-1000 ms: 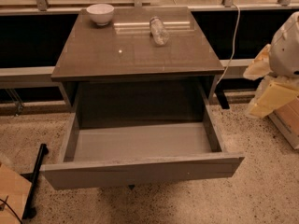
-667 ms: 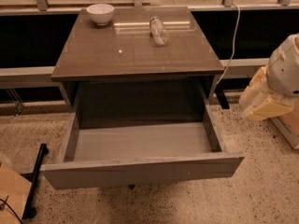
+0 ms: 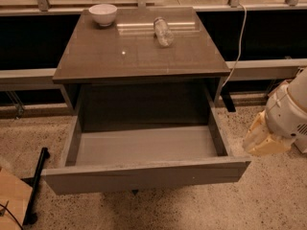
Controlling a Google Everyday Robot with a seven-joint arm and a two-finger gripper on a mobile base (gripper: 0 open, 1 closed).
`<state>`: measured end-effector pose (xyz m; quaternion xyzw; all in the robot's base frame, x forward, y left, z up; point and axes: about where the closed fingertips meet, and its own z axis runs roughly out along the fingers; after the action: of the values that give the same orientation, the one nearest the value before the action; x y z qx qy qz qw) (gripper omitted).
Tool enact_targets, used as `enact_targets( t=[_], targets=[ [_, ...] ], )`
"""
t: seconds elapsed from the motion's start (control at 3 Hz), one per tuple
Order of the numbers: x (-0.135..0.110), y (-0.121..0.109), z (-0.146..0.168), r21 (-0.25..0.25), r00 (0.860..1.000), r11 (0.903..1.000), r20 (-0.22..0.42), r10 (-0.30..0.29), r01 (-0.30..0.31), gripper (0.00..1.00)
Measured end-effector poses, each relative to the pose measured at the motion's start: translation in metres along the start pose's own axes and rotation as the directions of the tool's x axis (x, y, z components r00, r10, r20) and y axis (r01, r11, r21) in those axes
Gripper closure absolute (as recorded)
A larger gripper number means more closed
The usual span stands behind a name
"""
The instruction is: Close top drawer
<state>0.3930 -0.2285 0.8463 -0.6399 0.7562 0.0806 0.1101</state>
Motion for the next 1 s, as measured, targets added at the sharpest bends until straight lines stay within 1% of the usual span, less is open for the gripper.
enact_targets(
  t=[0.33,0.67,1.0],
  targets=[
    [0.002,0.002,0.004,-0.008,1.000,1.0000,-0.001,0.002,-0.002,1.00],
    [0.004,0.004,0.028,-0.037,1.000,0.9990,0.000,0.025,-0.025,1.00],
    [0.012,0.010,0.065,-0.068,0.998,0.9959,0.003,0.060,-0.059,1.00]
  ],
)
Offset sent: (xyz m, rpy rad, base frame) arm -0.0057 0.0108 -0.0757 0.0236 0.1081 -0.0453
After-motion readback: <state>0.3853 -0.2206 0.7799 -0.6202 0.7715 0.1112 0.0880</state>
